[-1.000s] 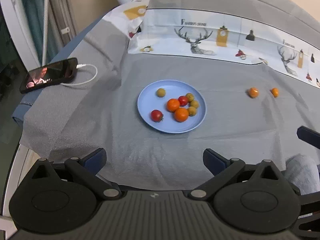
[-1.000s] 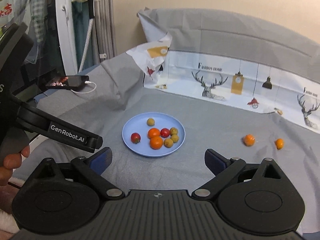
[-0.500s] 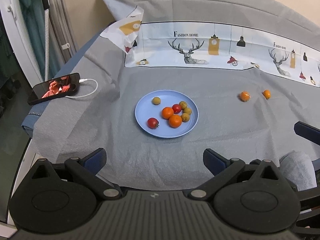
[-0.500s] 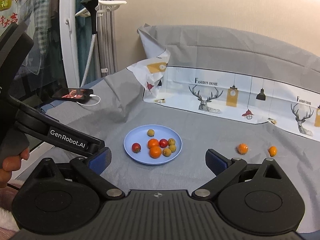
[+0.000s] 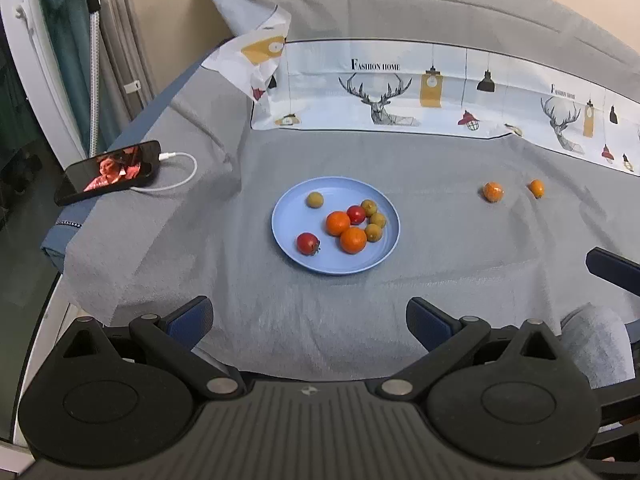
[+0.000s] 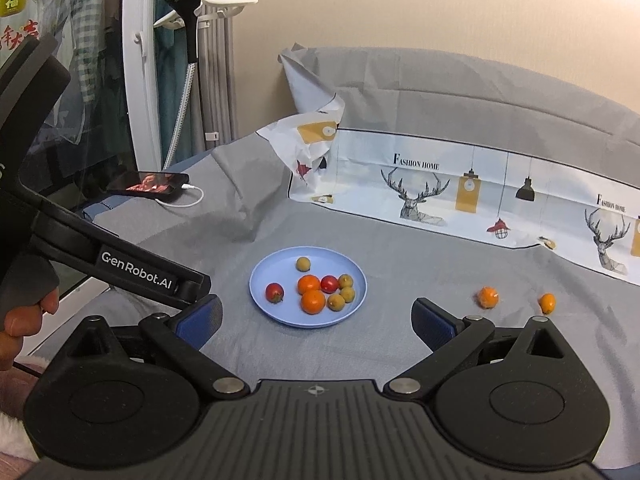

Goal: Organize fruits
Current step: 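Withdraw both open grippers up from the plate, then move both tools toward the two remaining mandarins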

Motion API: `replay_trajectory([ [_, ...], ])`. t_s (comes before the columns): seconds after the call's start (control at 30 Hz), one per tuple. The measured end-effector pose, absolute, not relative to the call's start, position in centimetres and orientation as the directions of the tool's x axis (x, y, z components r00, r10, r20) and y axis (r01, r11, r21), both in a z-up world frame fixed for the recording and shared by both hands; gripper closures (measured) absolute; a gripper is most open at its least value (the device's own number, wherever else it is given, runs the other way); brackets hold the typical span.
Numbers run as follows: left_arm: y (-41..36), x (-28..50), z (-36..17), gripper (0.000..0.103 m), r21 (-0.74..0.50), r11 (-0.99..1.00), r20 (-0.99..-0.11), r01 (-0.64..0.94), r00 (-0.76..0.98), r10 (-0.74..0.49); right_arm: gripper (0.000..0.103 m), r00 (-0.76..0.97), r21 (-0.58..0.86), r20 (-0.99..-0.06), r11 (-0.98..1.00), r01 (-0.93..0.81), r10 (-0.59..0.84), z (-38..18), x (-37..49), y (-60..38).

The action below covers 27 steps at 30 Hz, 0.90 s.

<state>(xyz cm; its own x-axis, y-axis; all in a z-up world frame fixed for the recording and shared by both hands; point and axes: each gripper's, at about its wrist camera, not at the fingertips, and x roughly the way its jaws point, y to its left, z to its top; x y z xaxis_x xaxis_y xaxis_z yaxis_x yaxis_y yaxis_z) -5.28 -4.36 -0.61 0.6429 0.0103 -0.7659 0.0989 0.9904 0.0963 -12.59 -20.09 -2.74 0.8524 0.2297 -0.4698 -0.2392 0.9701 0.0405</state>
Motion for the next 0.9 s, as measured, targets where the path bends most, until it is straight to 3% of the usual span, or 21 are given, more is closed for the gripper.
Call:
replay_trajectory([
  [0.5,-6.2,-1.1,-3.9,0.0,0.145,0.98,-0.833,0.139,0.551,0.045,0.003,0.798,0.123,-0.552,0.97,-0.208,0.241,-5.5,-9.0,-21.8],
  [0.73,-10.9,3.1,-6.7,0.0,0.162,0.96,-0.88,0.228,0.474,0.036,0.003,0.775,0.191,-0.6,0.976,-0.101,0.198,-8.0,-6.4,-25.4],
  [0.9,-16.0,7.7,-8.8,0.0,0.129,0.946,-0.91,0.299,0.414,-0.006,0.002,0.776,0.201,-0.625,0.978,0.053,0.086,-10.0,-3.9,-30.6],
])
